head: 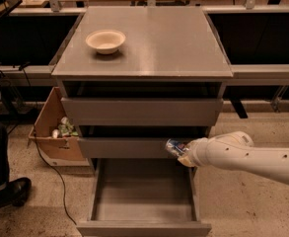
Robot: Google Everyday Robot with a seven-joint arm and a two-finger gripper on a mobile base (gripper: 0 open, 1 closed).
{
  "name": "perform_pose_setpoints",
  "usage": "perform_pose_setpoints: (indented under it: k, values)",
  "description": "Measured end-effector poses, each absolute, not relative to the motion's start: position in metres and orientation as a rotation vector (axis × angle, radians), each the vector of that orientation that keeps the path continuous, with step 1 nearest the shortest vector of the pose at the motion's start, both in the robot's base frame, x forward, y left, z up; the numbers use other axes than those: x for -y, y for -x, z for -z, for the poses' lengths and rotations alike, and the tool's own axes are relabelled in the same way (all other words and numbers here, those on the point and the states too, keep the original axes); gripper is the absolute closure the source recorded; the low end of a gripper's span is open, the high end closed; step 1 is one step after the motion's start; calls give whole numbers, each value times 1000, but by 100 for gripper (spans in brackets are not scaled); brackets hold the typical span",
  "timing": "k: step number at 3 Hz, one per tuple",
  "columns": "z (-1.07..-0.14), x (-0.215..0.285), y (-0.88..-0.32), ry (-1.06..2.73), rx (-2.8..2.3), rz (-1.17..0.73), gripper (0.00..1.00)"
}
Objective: Place redbull can into bottom drawer
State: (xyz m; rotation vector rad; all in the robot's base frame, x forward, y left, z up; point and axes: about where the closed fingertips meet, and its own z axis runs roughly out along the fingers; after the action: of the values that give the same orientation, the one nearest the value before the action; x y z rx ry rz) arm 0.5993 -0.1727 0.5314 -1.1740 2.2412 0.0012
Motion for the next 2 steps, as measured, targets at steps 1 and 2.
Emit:
perform_pose_setpoints:
  k: [1,2]
  values:
    - [-493,165,-596,1233,-2230,-24,100]
    - [-442,157,-589,1268,-2233,-74,100]
